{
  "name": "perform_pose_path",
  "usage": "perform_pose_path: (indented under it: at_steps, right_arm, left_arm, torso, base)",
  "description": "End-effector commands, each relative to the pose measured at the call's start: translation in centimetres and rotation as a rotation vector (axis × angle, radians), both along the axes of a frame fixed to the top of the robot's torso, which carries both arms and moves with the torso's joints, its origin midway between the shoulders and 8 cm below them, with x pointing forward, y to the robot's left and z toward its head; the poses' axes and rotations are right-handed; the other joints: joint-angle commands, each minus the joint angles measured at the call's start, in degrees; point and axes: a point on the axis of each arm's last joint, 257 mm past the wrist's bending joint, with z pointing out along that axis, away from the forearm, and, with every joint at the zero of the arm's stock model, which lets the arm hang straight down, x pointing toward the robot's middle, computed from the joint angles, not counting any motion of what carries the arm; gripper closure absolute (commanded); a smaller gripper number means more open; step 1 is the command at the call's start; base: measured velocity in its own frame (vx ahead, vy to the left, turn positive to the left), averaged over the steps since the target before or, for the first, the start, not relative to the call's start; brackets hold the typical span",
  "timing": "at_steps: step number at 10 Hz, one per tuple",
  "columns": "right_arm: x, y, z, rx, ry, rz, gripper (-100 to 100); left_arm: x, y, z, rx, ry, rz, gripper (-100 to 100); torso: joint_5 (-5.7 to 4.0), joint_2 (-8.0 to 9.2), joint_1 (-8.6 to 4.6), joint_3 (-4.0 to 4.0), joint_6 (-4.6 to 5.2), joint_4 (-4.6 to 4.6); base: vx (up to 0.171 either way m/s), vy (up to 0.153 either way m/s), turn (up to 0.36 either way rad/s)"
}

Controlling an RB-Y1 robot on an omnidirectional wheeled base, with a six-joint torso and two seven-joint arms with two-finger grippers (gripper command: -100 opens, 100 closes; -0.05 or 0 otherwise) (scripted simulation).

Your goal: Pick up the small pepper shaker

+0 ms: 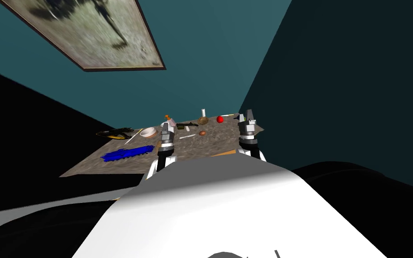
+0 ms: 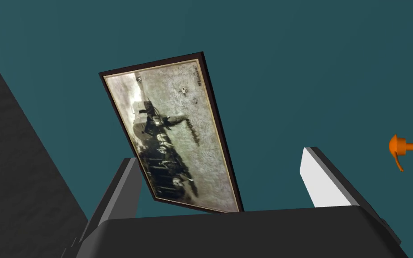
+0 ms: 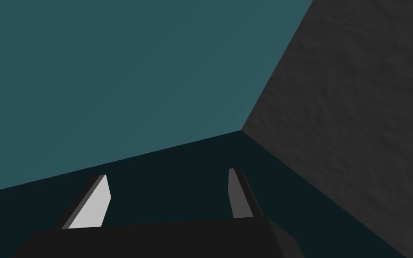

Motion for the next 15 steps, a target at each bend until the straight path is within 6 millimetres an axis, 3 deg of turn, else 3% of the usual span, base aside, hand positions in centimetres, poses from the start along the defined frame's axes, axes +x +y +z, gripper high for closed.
perform_pose_path:
  at_steps: [1, 3, 4, 6, 7, 9, 10, 15]
  right_arm:
    - [0.0, 0.0, 0.0, 0.0, 0.0, 0.0, 0]
    - [0.0, 0.0, 0.0, 0.0, 0.0, 0.0, 0]
    - [0.0, 0.0, 0.0, 0.0, 0.0, 0.0, 0]
    - [0.0, 0.0, 0.0, 0.0, 0.0, 0.0, 0]
    - [0.0, 0.0, 0.0, 0.0, 0.0, 0.0, 0]
    - [0.0, 0.0, 0.0, 0.0, 0.0, 0.0, 0]
    - [0.0, 0.0, 0.0, 0.0, 0.0, 0.0, 0]
    - [0.0, 0.0, 0.0, 0.0, 0.0, 0.0, 0]
  left_arm:
    - [1.1, 0.6, -2.1, 0.059, 0.064, 0.009, -100]
    - [2.4, 1.7, -5.2, 0.138, 0.151, 0.026, -100]
    - [2.4, 1.7, -5.2, 0.139, 0.151, 0.025, -100]
    - [3.5, 3.2, -8.2, 0.225, 0.237, 0.047, -100]
    - [3.5, 3.3, -8.4, 0.225, 0.24, 0.048, -100]
    - [4.5, 5.3, -11.6, 0.31, 0.329, 0.077, -100]
    - [4.5, 5.3, -11.6, 0.31, 0.329, 0.077, -100]
    - [5.5, 8.9, -15.9, 0.436, 0.455, 0.127, -100]
  torso:
    - [0.0, 0.0, 0.0, 0.0, 0.0, 0.0]
    - [-0.01, 0.03, -0.04, 0.02, 0.0, 0.01]
    - [-0.02, 0.08, -0.05, 0.05, -0.01, 0.02]
    - [0.01, -0.02, 0.1, 0.0, -0.01, 0.0]
    - [0.0, -0.01, 0.05, 0.0, 0.01, 0.0]
    - [0.02, -0.04, 0.11, -0.02, -0.02, 0.0]
    - [0.0, 0.0, 0.04, 0.0, 0.0, 0.01]
    - [0.04, -0.04, 0.23, -0.02, -0.05, 0.0]
  base:
    - [-0.037, -0.078, -0.167]
    - [-0.056, -0.085, -0.199]
    - [-0.041, -0.047, -0.063]
    - [-0.028, -0.056, -0.197]
    - [-0.028, -0.047, -0.063]
    - [-0.028, -0.058, -0.166]
    - [-0.032, -0.051, -0.096]
    - [-0.019, -0.027, -0.117]
